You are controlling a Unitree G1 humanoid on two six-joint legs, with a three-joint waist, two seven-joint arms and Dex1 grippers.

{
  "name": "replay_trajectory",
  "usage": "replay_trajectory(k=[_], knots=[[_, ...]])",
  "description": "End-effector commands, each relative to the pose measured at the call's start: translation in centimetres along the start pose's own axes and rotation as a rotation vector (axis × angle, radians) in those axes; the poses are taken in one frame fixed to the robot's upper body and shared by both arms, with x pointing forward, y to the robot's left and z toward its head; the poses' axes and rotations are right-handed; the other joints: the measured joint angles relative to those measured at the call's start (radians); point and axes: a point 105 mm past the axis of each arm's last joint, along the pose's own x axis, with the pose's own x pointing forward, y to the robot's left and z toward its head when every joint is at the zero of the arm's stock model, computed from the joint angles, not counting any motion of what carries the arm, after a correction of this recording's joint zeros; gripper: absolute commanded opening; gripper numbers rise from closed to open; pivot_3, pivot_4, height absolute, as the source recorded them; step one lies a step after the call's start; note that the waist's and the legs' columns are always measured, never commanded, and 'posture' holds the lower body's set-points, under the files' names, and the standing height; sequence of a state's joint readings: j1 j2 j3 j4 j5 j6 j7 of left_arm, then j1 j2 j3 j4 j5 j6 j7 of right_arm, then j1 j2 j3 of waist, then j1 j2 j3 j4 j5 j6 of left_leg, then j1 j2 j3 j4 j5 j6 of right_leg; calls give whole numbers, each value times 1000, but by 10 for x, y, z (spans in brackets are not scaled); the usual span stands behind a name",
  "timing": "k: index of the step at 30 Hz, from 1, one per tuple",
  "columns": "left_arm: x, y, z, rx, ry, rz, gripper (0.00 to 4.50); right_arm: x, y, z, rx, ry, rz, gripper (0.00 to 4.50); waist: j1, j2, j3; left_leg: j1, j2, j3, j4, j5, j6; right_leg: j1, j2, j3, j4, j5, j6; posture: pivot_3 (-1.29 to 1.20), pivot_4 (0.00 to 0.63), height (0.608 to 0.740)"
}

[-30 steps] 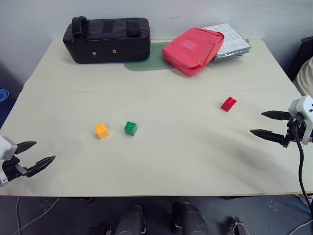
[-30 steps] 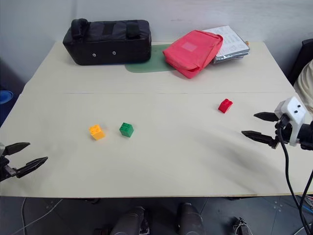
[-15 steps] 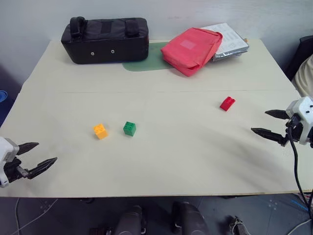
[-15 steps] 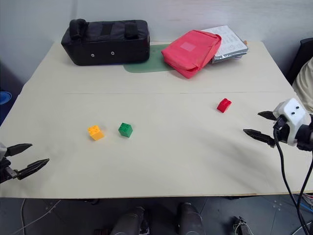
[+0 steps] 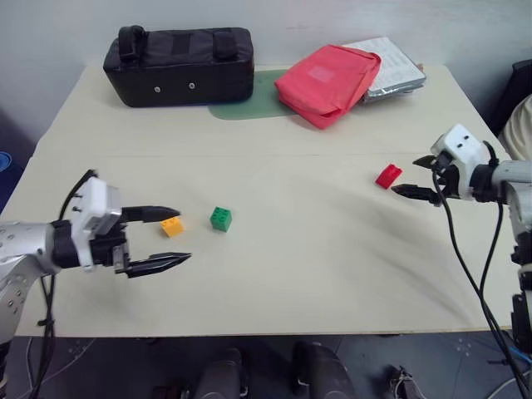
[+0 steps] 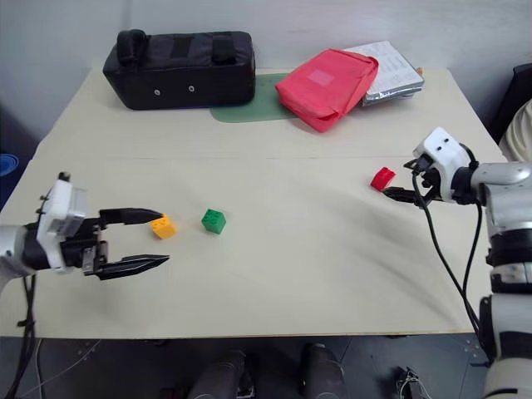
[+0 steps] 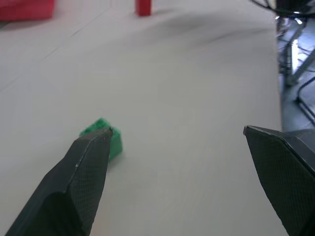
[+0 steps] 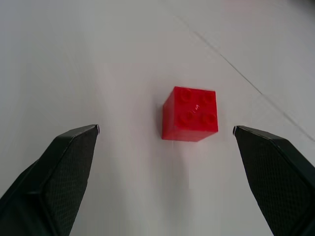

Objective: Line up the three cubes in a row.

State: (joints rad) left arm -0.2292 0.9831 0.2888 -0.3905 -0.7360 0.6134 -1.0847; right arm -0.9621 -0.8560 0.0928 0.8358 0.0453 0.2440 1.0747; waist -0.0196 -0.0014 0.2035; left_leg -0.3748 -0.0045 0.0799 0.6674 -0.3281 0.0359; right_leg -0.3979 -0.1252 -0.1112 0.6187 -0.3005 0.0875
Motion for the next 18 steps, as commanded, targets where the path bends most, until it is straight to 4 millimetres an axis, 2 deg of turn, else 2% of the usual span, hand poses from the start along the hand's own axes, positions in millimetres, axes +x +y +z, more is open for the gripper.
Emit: replay_trajectory(k=[1, 5, 12, 18], knots=[[14, -7, 24, 58, -43, -75, 4476, 2, -13, 3, 9, 14, -68, 4500, -6, 0, 0, 0, 0, 0, 0, 1, 0, 0, 0, 0, 0, 0, 0, 0, 150, 740], [19, -9, 35, 86, -66, -108, 4476, 15, -11, 10, 54, -10, -66, 4500, -12, 0, 0, 0, 1, 0, 0, 2, -1, 0, 2, 1, 1, 0, 0, 0, 150, 740], [22, -9, 37, 114, -62, -108, 4476, 36, -3, 17, 161, -55, -64, 4500, -10, 0, 0, 2, 5, 0, 0, 4, -6, 0, 9, 4, 3, 0, 0, 0, 150, 740], [22, -5, 43, 137, -74, -81, 4476, 42, -4, 20, 172, -61, -97, 4500, -7, 0, 0, 1, 4, -1, 0, 4, -6, 0, 9, 4, 3, 0, 0, 0, 150, 740]])
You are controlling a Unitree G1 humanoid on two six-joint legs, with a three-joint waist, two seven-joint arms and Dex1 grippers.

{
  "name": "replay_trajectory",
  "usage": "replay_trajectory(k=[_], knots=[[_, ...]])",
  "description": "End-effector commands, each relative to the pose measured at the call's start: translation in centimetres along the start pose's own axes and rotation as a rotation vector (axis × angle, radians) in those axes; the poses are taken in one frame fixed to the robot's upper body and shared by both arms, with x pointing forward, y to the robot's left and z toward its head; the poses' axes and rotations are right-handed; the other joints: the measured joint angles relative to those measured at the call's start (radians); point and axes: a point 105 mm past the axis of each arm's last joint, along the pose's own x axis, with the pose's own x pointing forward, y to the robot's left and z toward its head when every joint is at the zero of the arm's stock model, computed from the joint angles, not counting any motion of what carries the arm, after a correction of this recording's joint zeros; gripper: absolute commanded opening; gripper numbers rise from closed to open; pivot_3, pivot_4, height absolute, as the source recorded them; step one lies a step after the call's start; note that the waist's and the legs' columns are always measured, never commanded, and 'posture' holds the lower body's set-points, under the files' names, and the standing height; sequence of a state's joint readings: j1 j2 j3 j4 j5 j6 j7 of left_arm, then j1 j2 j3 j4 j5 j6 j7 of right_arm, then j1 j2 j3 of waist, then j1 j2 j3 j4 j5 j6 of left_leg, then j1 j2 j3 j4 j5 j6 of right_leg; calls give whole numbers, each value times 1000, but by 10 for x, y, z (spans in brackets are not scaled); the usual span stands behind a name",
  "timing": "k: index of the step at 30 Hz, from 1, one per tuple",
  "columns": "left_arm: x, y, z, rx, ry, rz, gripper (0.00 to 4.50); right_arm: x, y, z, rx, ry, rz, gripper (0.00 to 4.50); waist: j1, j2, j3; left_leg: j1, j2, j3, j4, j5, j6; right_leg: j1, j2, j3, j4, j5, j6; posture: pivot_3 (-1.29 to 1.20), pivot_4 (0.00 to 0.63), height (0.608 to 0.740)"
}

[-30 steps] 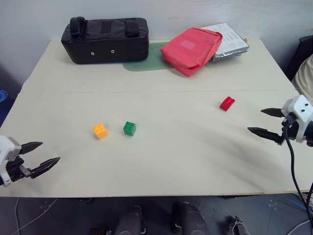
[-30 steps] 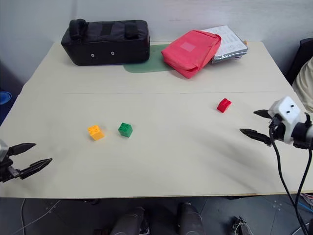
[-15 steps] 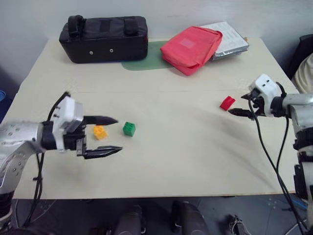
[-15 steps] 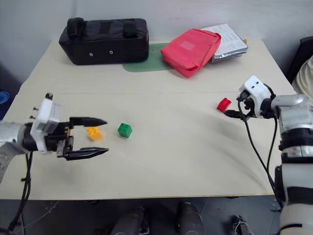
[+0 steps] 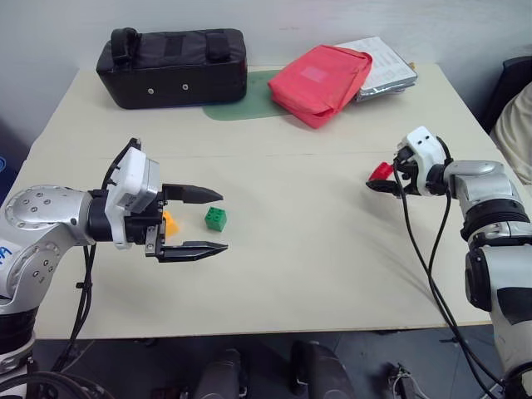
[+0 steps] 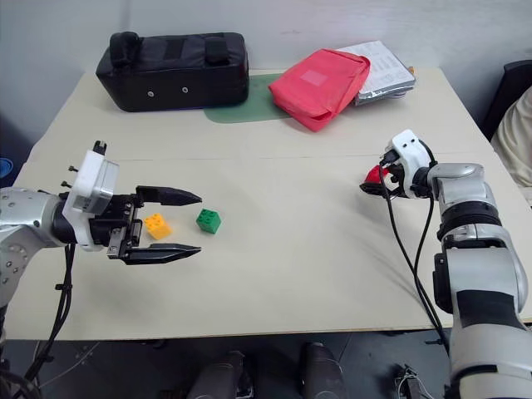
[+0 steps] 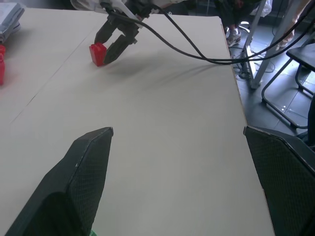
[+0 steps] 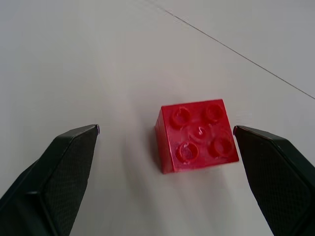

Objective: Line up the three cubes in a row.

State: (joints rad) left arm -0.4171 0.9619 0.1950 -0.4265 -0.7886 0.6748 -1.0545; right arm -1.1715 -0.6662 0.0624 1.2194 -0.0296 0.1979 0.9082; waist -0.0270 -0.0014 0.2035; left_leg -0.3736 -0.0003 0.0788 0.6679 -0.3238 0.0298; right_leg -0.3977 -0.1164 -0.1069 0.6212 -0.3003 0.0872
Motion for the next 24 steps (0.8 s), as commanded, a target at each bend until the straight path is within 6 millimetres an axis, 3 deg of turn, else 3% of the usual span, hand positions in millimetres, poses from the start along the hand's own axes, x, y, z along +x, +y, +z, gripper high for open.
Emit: replay_trajectory(k=[1, 2, 5, 12, 15, 18, 21, 24], knots=[[-1, 0, 11, 60, -15, 13, 4476, -6, -8, 14, 0, -54, -35, 4500, 0, 0, 0, 0, 0, 0, 0, 0, 0, 0, 0, 0, 0, 0, 0, 0, 150, 740], [0, 0, 11, 64, -16, 16, 4476, -5, -8, 13, -8, -53, -40, 4500, -1, 0, 0, 0, 0, 0, 0, 0, 0, 0, 0, 0, 0, 0, 0, 0, 150, 740], [0, 1, 11, 72, -17, 25, 4500, -4, -8, 13, -10, -53, -49, 3874, -1, 0, 0, 0, 0, 0, 0, 0, 0, 0, 0, 0, 0, 0, 0, 0, 150, 740], [2, 2, 15, 86, -28, 26, 4500, -3, -8, 12, -20, -45, -61, 1468, -2, 0, 0, 0, 0, 0, 0, 0, 0, 0, 0, 0, 0, 0, 0, 0, 150, 740], [2, 3, 15, 82, -28, 22, 4500, -3, -5, 9, -15, -47, -19, 1458, -2, 0, 0, 0, 0, 0, 0, 0, 0, 0, 0, 0, 0, 0, 0, 0, 150, 740], [4, 0, 14, 70, -29, -8, 4500, -11, 10, 12, -74, -72, 139, 1458, -1, 0, 0, 0, 0, 0, 0, 0, 0, 0, 0, 0, 0, 0, 0, 0, 150, 740], [5, -4, 14, 60, -28, -39, 4500, -25, 31, 19, -147, -110, 340, 1458, 0, 0, 0, 0, 0, 0, 0, 0, 0, 0, 1, 0, 0, 0, 0, 0, 150, 740], [8, -9, 11, 44, -14, -86, 4500, -58, 74, 25, -243, -153, 616, 1458, 12, 0, 0, -1, 0, -1, 1, 0, 0, 0, 1, 0, 0, 0, 0, 0, 150, 740]])
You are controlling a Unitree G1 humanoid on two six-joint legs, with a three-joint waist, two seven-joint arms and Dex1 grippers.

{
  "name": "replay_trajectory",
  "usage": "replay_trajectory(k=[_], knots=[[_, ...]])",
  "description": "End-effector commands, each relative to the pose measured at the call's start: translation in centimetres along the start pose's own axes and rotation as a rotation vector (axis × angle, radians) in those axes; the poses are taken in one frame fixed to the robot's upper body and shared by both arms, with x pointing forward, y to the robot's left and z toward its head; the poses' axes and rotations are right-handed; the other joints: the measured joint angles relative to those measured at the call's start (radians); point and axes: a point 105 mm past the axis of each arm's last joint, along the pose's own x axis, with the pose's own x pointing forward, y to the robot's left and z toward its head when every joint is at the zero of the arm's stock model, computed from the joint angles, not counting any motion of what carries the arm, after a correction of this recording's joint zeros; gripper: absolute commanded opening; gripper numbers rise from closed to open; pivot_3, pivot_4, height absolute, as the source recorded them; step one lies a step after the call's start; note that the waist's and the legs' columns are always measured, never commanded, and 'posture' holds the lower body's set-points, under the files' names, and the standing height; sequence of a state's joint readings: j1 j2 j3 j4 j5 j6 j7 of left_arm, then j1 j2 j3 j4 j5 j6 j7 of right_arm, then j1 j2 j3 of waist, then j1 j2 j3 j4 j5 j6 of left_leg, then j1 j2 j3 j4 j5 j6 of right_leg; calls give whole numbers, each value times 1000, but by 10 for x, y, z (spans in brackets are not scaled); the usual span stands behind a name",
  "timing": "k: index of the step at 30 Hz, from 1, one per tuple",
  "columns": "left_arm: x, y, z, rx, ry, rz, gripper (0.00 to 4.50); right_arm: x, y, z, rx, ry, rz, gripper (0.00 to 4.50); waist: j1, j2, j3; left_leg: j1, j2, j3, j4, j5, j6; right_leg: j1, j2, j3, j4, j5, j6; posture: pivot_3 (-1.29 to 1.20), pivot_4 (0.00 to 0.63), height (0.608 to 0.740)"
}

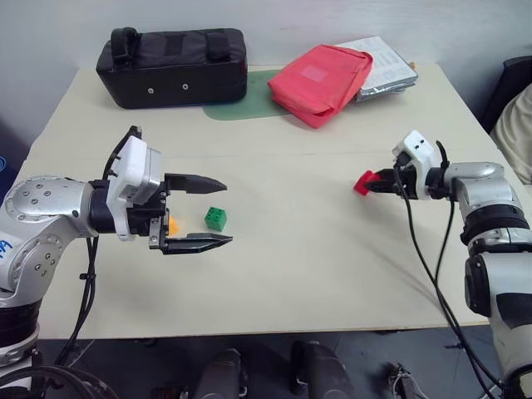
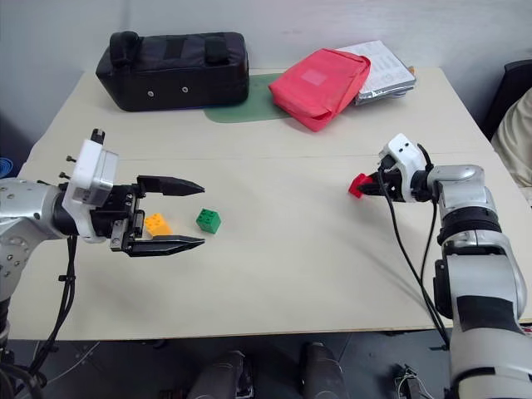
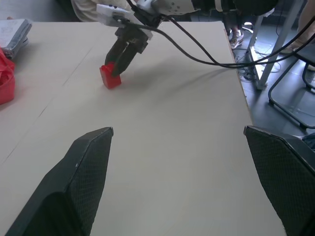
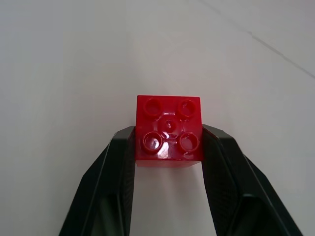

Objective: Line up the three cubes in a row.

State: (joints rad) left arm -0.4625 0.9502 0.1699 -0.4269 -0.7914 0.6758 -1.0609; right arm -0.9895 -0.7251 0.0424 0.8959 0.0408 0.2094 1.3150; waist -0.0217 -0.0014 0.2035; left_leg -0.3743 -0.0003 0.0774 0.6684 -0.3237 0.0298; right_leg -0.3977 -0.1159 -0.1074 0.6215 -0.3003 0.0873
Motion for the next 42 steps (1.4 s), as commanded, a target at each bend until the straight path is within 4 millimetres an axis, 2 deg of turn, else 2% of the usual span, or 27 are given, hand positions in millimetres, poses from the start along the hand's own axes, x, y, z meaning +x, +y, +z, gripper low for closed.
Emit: replay_trajectory(k=[1, 4, 5, 8, 15, 23, 28, 37, 42], knots=[[5, -12, 0, 12, 15, -85, 4500, -24, 66, 34, -159, -82, 329, 1458, 10, 0, 0, 0, 0, -1, 0, 0, 0, 0, 0, 0, 0, 0, 0, 0, 150, 740], [8, -20, -14, 29, 80, -147, 4500, -34, 125, 28, -250, -69, 517, 1458, 22, 0, 0, 0, 1, -2, 0, -1, -1, 0, 1, 0, 0, 0, 0, 0, 150, 740], [9, -20, -21, 49, 106, -158, 4500, -34, 139, 25, -286, -64, 542, 1458, 23, 0, 0, 0, 1, -2, 1, -1, -1, 1, 1, 0, 0, 0, 0, 0, 150, 740], [11, -24, -24, 60, 113, -198, 4500, -27, 160, 7, -416, -12, 528, 1458, 23, -1, 0, 2, 0, -1, 5, -1, -2, 3, 1, 0, -1, 0, 0, 0, 150, 740], [17, -32, -17, 71, 84, -274, 4500, -14, 170, -14, -439, 13, 503, 1458, 23, -1, 0, 3, 1, -1, 6, -2, -2, 3, 0, 1, 0, 0, -1, 0, 150, 740], [18, -32, -19, 78, 92, -283, 4500, -5, 168, -29, -475, 47, 496, 1458, 22, -1, 0, 3, 1, -1, 8, -2, -1, 3, 1, 1, 0, 0, -1, 0, 150, 740], [17, -31, -21, 75, 96, -279, 4500, -3, 166, -31, -459, 43, 486, 1458, 24, -1, 0, 2, 1, -1, 10, -3, 0, 4, 0, 1, 1, 0, -1, 0, 150, 740], [14, -23, -23, 40, 89, -222, 4500, -7, 162, -30, -435, 36, 478, 4475, 23, -1, 0, 2, 2, -1, 11, -3, 0, 4, 0, 1, 1, 0, -1, 0, 150, 740], [-3, -17, -34, -15, 108, -84, 4500, -24, 149, -10, -406, -10, 439, 4475, 22, -1, 0, 2, 2, -2, 11, -3, 0, 4, 0, 1, 1, 0, -1, 0, 150, 740]])
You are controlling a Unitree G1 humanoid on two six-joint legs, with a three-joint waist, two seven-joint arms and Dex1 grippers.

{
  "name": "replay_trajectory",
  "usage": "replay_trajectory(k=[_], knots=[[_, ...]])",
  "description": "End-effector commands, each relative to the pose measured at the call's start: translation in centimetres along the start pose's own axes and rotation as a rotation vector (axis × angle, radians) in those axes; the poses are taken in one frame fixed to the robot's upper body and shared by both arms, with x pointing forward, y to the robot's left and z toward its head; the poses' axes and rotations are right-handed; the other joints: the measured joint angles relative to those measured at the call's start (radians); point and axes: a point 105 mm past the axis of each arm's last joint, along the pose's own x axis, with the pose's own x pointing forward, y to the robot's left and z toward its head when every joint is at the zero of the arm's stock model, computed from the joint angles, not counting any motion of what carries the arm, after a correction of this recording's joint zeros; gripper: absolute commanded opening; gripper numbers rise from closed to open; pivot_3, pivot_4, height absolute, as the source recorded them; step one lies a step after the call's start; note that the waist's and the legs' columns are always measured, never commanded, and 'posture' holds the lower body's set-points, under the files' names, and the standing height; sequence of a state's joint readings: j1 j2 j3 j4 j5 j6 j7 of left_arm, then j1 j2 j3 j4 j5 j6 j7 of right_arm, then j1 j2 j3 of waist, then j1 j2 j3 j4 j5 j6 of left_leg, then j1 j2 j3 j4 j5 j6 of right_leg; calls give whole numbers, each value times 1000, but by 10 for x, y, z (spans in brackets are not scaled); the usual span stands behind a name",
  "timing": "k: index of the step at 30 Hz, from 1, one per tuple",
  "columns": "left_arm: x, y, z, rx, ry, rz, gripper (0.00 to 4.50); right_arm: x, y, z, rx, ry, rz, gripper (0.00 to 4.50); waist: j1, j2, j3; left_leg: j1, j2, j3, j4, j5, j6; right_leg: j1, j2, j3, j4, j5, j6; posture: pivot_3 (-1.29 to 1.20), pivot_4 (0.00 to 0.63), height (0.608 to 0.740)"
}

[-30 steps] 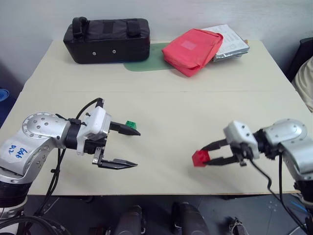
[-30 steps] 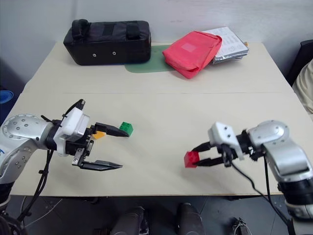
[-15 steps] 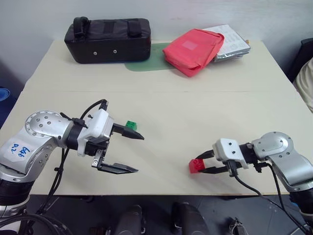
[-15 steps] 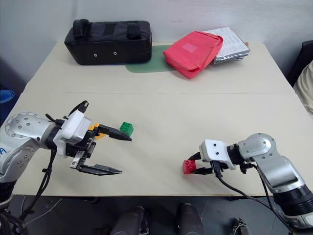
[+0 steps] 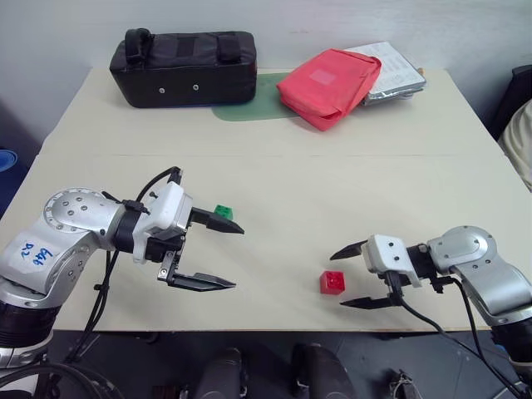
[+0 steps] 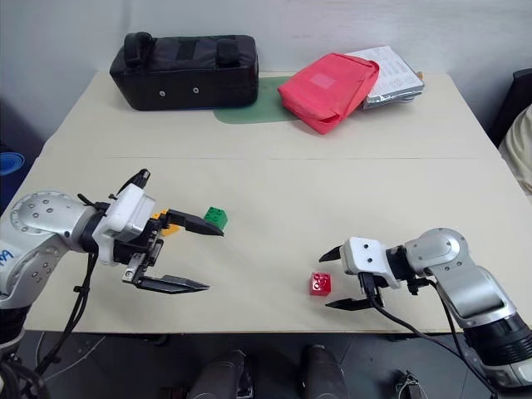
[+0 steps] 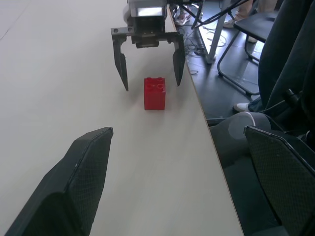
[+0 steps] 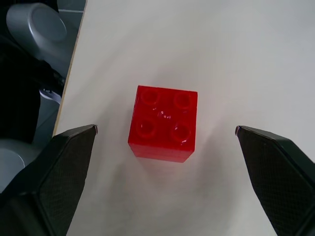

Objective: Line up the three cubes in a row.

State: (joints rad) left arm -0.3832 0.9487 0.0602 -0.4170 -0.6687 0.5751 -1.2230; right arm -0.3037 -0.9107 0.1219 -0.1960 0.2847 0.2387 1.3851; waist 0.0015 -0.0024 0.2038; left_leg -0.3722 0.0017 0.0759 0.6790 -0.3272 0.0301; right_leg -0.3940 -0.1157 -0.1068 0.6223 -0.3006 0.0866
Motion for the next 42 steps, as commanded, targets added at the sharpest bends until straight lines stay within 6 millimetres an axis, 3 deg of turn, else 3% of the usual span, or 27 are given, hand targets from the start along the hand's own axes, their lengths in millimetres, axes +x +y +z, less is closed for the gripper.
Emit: replay_trajectory(k=[1, 6, 11, 13, 16, 20, 27, 37, 42], knots=[[-22, 2, -7, -29, 17, 145, 4500, -28, -11, 22, -12, -55, -56, 4475, -5, 0, 0, 0, 0, 0, 0, 0, 0, 0, 0, 0, 0, 0, 0, 0, 150, 740], [-67, -13, -43, -175, 85, 416, 4500, -53, -18, 44, 17, -124, -80, 4475, -6, 0, 0, 1, 3, 0, 0, -2, -1, 0, 0, -2, -1, -1, -2, 0, 150, 740], [-132, -36, -88, -327, 136, 827, 4500, -64, -33, 64, 13, -192, -126, 4475, -5, 0, 0, 1, 4, 0, 1, -5, 0, 0, -1, -1, -1, -2, -3, 0, 150, 740], [-139, -42, -93, -351, 130, 872, 4500, -64, -35, 65, 18, -199, -128, 4475, 1, -1, 0, 1, 4, 0, 1, -7, 0, 0, -1, -2, -2, -2, -3, 0, 150, 740], [-132, -47, -91, -351, 138, 839, 4500, -62, -36, 66, 11, -195, -117, 4475, 12, -1, 0, 1, 4, -1, 1, -10, -1, 0, -3, -2, -2, -2, -4, 0, 150, 740], [-110, -36, -76, -277, 137, 710, 4500, -58, -36, 69, 1, -199, -110, 4475, 14, -1, 0, 0, 3, 0, 1, -12, -2, 0, -5, -2, -3, -2, -4, 0, 150, 740], [-79, 21, -54, -44, 205, 390, 4500, -56, -31, 78, -14, -211, -118, 4475, 17, 1, -1, 0, 2, 0, 1, -10, -1, -1, -4, -3, -1, -1, -4, 0, 150, 740], [-37, 95, -48, 141, 303, 77, 4500, -53, -9, 84, 3, -226, -175, 4475, 18, -1, 0, -2, 3, 10, 3, -8, 4, -4, 4, -7, 3, 0, -2, 0, 150, 740], [-20, 113, -52, 169, 338, -17, 4500, -52, 3, 86, 26, -231, -223, 4475, 21, -3, 0, -3, 0, 14, 4, -7, 9, -5, 4, -3, 3, 3, 4, 0, 150, 740]])
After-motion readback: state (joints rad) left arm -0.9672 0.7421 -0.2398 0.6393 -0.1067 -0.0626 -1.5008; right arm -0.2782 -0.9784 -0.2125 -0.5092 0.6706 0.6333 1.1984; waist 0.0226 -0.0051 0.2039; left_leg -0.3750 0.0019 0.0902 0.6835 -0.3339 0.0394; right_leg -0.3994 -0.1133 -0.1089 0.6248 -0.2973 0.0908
